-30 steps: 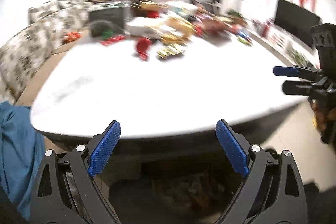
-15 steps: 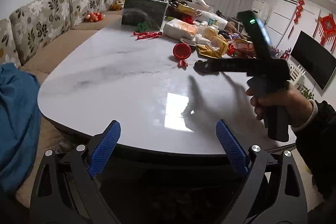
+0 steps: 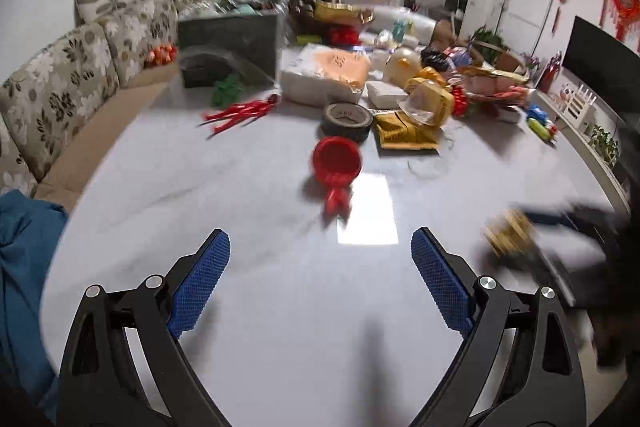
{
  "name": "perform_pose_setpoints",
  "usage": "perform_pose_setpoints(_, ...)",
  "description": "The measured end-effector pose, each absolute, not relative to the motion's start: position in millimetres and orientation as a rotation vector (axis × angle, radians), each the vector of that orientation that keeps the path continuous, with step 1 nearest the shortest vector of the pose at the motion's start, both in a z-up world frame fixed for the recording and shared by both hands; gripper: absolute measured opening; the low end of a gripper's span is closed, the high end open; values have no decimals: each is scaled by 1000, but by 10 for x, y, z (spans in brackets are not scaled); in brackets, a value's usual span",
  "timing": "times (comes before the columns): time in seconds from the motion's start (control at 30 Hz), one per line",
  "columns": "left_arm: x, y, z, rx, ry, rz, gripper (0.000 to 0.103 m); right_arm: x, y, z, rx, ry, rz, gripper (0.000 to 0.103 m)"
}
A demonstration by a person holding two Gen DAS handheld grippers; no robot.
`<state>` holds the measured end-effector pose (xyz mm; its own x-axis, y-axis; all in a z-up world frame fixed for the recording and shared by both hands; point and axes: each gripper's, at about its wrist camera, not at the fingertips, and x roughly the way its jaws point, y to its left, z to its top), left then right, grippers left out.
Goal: Collect trash
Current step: 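Grasp the gold toy car with the right tool while the left tool grasps the red toy, then lower both held toys into the box and open both tools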
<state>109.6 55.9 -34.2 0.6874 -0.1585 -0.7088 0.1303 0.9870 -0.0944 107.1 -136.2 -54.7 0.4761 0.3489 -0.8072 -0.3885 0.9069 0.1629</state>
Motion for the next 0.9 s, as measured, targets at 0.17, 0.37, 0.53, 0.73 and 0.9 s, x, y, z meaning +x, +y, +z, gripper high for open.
perform_pose_setpoints(0.17, 1721, 351, -501, -7, 907, -62, 59, 705, -1902, -541, -5, 967, 396, 69)
perform_pose_setpoints(0.37, 1609, 385, -344, -82, 870, -98, 38, 435, -2256, -435, 37, 908, 368, 69)
perform_pose_setpoints(0.53, 706, 370, -6, -97, 733, -233, 38, 212, -2375, -295, 84, 863, 405, 69)
perform_pose_setpoints(0.73, -145, 185, 5, -33, 737, -343, 38, -113, -2300, -258, 100, 860, 456, 69)
perform_pose_setpoints(0.9, -655, 45, -194, 57, 778, -404, 38, -587, -2243, -239, 132, 891, 528, 69)
